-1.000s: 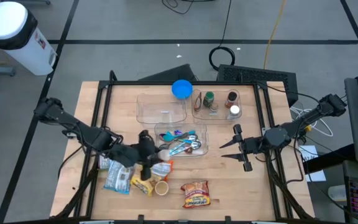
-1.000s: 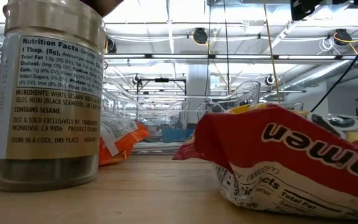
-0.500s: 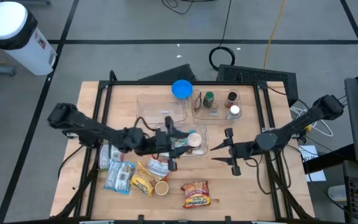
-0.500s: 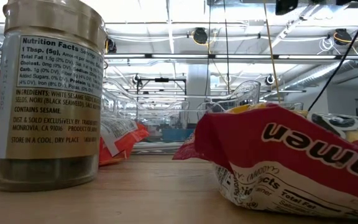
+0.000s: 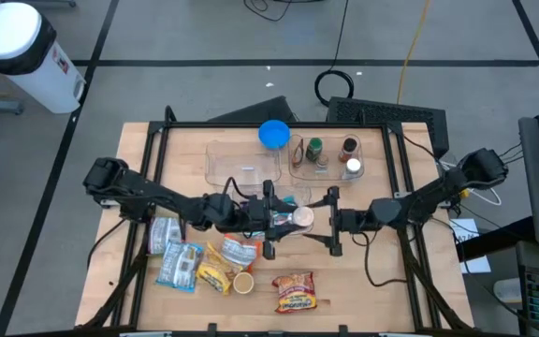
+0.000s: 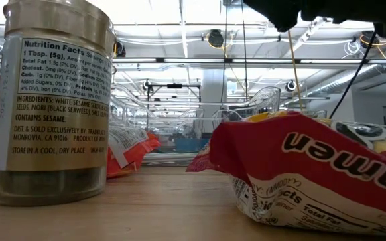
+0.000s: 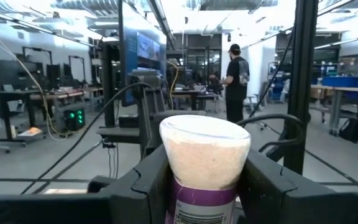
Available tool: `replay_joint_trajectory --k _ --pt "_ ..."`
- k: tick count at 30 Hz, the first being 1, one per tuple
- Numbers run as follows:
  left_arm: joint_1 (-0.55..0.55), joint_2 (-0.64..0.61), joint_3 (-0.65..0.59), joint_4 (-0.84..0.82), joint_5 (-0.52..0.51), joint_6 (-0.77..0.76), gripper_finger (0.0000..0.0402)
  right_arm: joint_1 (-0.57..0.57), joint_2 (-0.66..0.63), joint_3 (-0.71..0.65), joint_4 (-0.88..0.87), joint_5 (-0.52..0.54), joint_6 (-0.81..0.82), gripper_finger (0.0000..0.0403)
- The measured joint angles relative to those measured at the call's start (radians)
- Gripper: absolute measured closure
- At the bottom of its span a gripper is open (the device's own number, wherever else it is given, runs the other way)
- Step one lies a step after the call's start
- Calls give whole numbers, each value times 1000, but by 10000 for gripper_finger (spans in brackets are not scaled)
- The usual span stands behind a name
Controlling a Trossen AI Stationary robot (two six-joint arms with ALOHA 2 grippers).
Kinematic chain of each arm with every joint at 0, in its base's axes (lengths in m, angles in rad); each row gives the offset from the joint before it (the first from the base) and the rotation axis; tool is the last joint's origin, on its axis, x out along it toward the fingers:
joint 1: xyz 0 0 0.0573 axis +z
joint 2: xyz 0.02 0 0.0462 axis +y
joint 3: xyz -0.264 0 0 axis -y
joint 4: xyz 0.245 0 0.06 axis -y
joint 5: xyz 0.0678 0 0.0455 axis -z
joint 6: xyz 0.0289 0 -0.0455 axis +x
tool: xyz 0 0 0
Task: Pick & Place Food Item
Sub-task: Put the violet seasoning bottle into the top right transparent bin
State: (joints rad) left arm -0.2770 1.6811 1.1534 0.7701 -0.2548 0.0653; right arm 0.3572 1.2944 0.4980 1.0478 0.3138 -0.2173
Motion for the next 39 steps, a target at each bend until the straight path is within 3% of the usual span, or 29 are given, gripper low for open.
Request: replay_joint_trajectory --k 4,8,15,19,26,33,39 --pt "0 -1 0 -15 19 -13 248 -12 51 0 83 -7 43 58" --pt "0 9 0 -21 20 -9 248 -12 99 0 188 -79 49 58" --pt "9 14 0 -10 19 -8 248 -13 134 0 248 -75 46 71" --pt "10 14 0 -11 19 4 247 -17 139 0 257 -75 48 109" --pt "10 14 0 -11 19 8 247 -11 138 1 263 -75 49 216" --pt "10 10 0 -16 17 19 247 -9 101 3 172 -76 94 217" --pt "9 3 -1 -60 3 -21 247 -9 -59 5 -112 -79 242 217"
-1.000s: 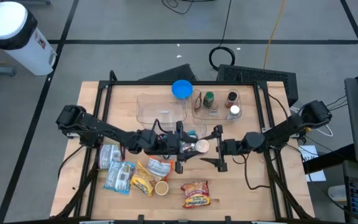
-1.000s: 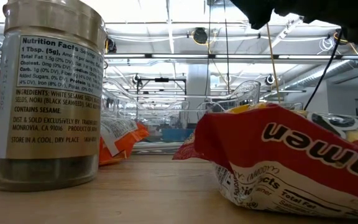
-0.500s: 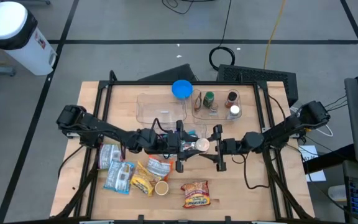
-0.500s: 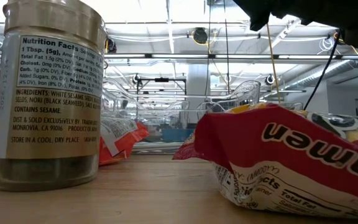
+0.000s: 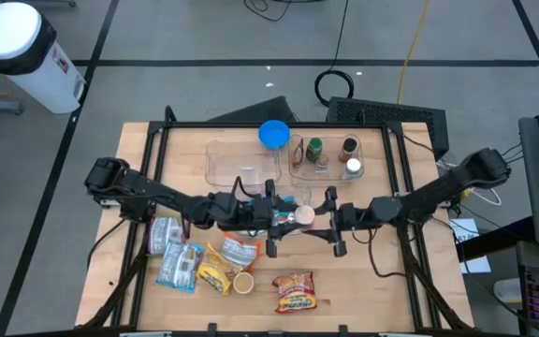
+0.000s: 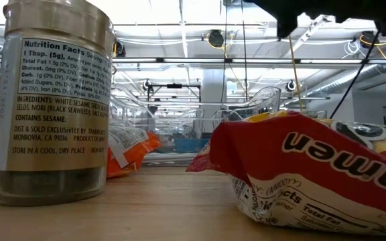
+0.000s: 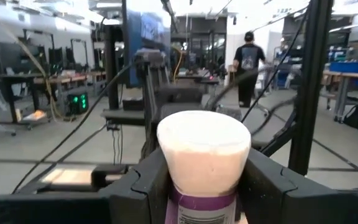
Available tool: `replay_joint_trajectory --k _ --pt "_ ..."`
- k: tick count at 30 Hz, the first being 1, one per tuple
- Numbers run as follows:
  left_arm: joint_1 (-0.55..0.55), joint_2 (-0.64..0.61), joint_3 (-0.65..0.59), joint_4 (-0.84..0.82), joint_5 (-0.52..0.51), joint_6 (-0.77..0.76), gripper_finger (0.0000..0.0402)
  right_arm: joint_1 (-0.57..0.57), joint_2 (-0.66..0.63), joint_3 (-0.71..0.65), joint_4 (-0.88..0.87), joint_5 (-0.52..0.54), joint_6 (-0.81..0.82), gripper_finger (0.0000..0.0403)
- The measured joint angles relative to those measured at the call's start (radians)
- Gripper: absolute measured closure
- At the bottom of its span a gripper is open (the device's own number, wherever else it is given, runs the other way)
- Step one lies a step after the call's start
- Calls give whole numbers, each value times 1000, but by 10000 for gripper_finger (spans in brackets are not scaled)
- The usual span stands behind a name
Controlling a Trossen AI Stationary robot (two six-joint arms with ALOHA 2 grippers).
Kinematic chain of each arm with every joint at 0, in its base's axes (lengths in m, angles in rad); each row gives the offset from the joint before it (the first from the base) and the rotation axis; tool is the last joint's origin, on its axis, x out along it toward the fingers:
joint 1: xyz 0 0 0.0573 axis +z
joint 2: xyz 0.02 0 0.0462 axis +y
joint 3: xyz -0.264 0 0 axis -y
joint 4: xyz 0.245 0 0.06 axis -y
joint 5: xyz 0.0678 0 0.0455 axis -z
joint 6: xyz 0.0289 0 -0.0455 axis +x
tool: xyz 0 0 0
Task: Pick & Place Food Item
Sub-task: Put the violet seasoning bottle into the top right transparent bin
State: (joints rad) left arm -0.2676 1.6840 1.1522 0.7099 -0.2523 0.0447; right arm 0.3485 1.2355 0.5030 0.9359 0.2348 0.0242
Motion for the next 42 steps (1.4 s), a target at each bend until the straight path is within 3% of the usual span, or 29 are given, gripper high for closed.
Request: replay_joint_trajectory --k 8,13,28,38,42 --pt "8 -2 3 -131 -51 -66 247 0 -251 -3 -387 -4 182 217" --pt "15 -3 4 -218 -55 -126 247 0 -342 -5 -509 -3 230 217" --pt "11 -10 5 -389 10 -208 247 2 -374 -8 -539 -4 233 217" --pt "-4 9 -8 -657 86 -297 251 0 -392 -1 -494 26 245 224" --pt "-6 -3 3 -661 106 -314 250 2 -393 -4 -525 1 244 224"
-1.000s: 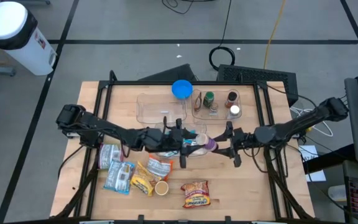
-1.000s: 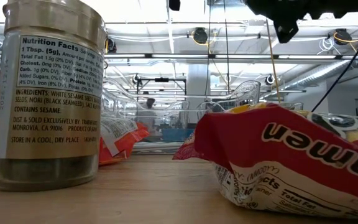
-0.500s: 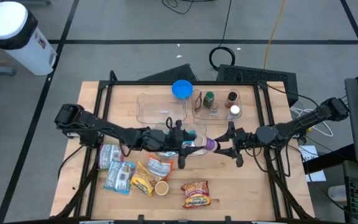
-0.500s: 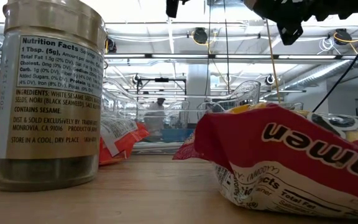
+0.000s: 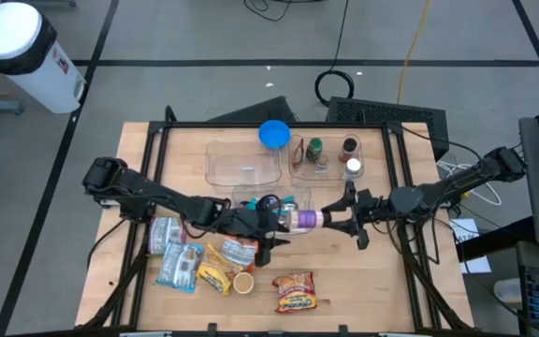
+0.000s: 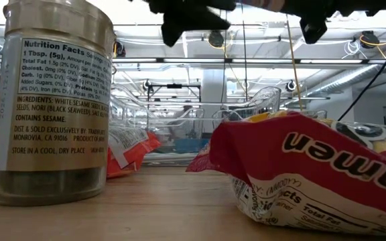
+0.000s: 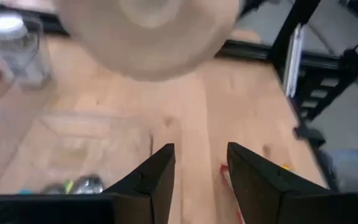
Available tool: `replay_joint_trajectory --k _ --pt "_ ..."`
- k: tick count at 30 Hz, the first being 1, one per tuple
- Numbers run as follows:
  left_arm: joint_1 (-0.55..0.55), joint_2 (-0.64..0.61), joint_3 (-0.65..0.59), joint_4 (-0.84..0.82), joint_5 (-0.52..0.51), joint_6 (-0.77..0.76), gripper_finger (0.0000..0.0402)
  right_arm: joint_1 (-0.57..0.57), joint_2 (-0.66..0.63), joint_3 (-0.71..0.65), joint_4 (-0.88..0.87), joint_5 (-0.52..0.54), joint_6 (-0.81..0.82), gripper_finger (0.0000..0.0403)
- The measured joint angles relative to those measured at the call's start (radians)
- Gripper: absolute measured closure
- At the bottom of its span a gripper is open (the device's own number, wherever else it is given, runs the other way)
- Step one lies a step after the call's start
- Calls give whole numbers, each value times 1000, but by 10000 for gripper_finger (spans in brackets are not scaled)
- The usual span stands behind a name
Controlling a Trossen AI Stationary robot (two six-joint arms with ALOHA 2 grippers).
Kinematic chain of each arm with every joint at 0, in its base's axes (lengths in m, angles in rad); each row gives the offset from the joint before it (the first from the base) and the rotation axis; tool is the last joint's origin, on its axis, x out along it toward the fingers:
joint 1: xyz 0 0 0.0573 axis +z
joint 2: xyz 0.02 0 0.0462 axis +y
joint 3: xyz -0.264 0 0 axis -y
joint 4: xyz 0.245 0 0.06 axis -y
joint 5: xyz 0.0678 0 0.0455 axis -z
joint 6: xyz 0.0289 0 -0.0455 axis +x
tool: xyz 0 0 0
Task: Pick & Place Food Item
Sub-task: Put the violet seasoning bottle into the top right transparent bin
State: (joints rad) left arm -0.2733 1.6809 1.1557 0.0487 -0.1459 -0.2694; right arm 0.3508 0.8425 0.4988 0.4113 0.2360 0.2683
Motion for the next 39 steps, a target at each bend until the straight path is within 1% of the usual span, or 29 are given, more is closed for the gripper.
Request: replay_joint_trajectory --k 4,8,11,13,17,19,22,25,29,32,34,37,39 --pt "-4 8 -6 -26 2 4 249 13 -3 1 -11 3 6 233" --pt "-5 -43 -2 -37 6 4 248 36 -20 1 -91 -5 28 255" --pt "-3 -83 -4 -90 43 4 248 44 -50 1 -148 -4 52 260" --pt "-3 -112 -4 -96 65 3 248 47 -65 1 -191 -5 72 264" --pt "13 -141 -2 -92 56 -64 242 48 -73 1 -215 -31 84 283" --pt "35 -141 -2 -96 54 -96 228 48 -73 1 -215 -31 79 302" --pt "69 -142 -2 -99 53 -133 193 48 -73 1 -213 -31 60 335" --pt "94 -136 -2 -109 78 -131 159 48 -72 1 -204 -31 57 362" --pt "98 -136 -2 -102 135 -115 126 51 -72 1 -205 -33 39 381" --pt "76 -121 -2 -99 177 -86 110 51 -72 1 -205 -50 -37 379" --pt "52 -101 -2 -87 195 -71 102 51 -71 1 -204 -91 -78 366" --pt "25 -69 -2 -52 202 -65 92 61 -47 1 -195 -212 -79 324" --pt "13 -59 -2 -55 200 -59 90 91 5 1 -147 -262 -80 287"
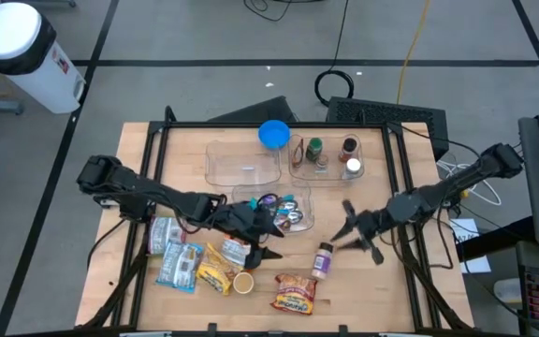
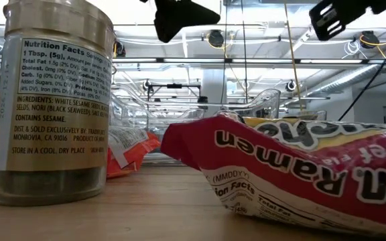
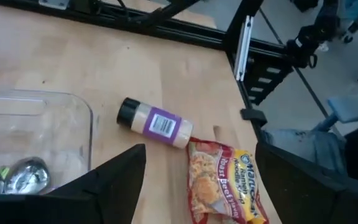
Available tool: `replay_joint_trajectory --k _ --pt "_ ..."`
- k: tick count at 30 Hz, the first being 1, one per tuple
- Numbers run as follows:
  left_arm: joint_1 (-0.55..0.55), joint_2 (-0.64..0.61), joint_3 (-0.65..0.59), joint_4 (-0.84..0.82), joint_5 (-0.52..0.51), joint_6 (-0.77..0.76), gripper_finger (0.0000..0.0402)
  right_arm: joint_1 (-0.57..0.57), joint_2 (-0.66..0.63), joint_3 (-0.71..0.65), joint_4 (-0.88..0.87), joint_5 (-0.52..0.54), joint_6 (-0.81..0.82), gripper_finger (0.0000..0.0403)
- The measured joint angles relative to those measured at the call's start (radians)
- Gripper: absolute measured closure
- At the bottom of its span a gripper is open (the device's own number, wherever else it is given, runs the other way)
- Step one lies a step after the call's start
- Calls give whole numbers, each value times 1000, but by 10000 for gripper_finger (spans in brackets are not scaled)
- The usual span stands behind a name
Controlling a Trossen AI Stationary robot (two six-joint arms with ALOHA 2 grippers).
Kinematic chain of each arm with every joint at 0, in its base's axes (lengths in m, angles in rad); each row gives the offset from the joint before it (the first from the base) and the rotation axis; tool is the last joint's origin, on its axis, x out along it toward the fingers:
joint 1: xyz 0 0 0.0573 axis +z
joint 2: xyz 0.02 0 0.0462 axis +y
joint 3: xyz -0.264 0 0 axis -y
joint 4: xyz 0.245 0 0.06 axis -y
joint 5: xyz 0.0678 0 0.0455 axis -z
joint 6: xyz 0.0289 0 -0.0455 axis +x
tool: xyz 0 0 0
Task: Pick & Place Food Item
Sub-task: Put the violet seasoning bottle into the top right transparent bin
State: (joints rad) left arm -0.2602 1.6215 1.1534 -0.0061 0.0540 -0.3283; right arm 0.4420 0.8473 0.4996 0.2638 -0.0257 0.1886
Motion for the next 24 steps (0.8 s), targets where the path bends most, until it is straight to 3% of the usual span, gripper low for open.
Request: replay_joint_trajectory --k 6,10,15,24 --pt "-20 51 1 83 3 -85 97 115 245 0 111 1 -26 174" --pt "-42 94 0 114 45 -118 105 159 381 0 99 51 -86 129" --pt "-44 94 0 110 35 -98 115 163 488 0 114 208 -178 118" --pt "-42 95 0 132 26 -119 110 117 544 0 27 234 -233 125"
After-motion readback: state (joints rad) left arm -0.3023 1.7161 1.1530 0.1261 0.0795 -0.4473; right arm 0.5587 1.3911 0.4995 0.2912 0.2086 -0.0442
